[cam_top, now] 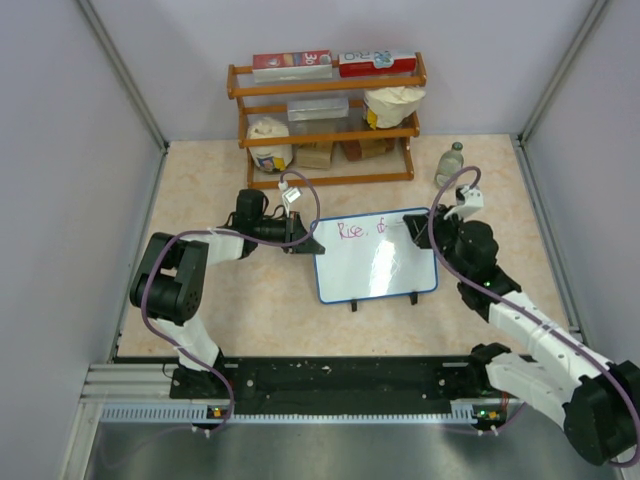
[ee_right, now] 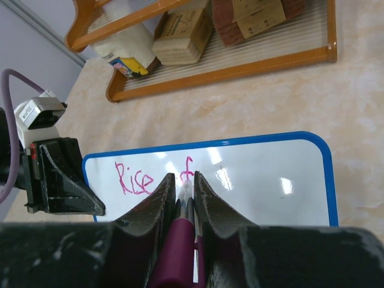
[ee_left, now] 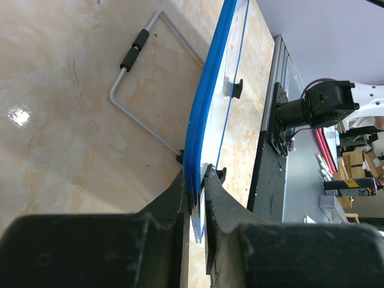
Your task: Write a sentence on the whiteboard
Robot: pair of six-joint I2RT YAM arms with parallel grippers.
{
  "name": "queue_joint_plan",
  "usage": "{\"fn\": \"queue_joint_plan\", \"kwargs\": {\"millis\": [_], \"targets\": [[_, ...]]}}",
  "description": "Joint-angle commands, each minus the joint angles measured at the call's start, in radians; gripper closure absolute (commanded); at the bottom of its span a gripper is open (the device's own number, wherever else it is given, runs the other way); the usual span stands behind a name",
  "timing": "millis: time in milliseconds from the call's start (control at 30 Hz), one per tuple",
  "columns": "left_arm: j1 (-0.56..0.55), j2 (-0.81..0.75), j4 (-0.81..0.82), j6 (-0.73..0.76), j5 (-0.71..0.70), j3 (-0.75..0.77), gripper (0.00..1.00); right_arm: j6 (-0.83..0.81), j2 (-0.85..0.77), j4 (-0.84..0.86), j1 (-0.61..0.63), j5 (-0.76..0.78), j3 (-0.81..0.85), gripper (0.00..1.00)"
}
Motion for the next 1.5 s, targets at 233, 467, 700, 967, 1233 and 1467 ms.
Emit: {"fn": "queue_joint_plan", "kwargs": {"millis": [233,467,700,967,1233,1467], "targets": [[-0.008,0.03,-0.033,0.079,-0.109,-0.03,1.0,-0.023,0.038,0.016,-0.01,0.062,0.093,1.0],[-0.008,0.03,-0.033,0.079,-0.107,-0.03,1.0,-0.022,0.06,0.022,-0.01,0.056,0.081,1.0],[-0.008,0.03,-0.032,0.078,-0.107,-0.029,1.0,-0.02,0.078,0.027,-0.01,0.046,0.062,1.0],[-0.008,0.032,-0.033,0.079,-0.107,-0.027,1.0,-0.027,0.078,0.004,-0.01,0.016,0.052,1.0],[-0.008,0.032,-0.033,0.078,-0.105,-0.026,1.0,-0.027,0.043,-0.024,-0.01,0.006,0.012,1.0],[-0.008,0.03,-0.033,0.078,-0.107,-0.027,1.0,-0.019,0.025,-0.044,-0.01,0.017,-0.01,1.0]]}}
